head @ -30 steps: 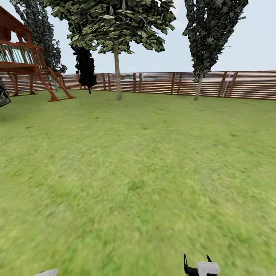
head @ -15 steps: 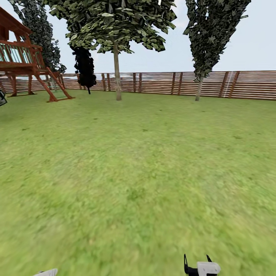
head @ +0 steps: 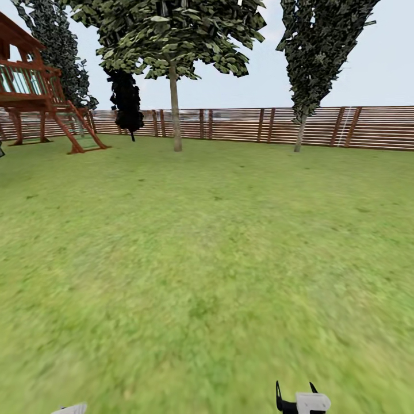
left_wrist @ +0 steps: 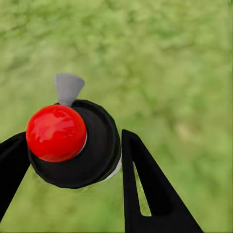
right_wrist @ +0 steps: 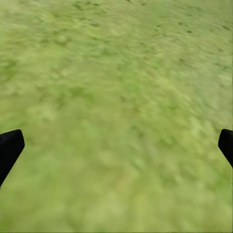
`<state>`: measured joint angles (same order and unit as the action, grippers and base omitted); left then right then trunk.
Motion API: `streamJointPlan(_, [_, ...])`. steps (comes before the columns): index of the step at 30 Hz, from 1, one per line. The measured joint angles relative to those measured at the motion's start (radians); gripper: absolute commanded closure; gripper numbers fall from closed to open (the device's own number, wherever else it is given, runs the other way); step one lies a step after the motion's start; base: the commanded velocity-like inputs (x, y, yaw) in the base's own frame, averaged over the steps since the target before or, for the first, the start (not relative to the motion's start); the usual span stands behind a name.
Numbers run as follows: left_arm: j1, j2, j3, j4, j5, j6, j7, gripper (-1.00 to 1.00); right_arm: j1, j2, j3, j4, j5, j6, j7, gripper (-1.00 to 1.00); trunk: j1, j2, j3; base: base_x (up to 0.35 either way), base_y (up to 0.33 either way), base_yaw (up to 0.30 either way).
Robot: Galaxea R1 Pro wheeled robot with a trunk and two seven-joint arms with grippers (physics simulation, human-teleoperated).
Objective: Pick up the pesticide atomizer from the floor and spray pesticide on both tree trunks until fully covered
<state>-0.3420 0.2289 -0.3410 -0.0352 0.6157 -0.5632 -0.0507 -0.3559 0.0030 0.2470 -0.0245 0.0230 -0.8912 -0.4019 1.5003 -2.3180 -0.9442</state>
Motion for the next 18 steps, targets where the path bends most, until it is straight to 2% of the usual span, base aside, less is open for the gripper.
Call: streamJointPlan(18, [0.0,-0.002,0.0,0.0,-0.001,0.0,0.0,1.0,0.0,-0.001,0.0,0.0,0.0,0.0,0.0,-1.0,0.0,0.0,0.0,0.319,0.001,0.0])
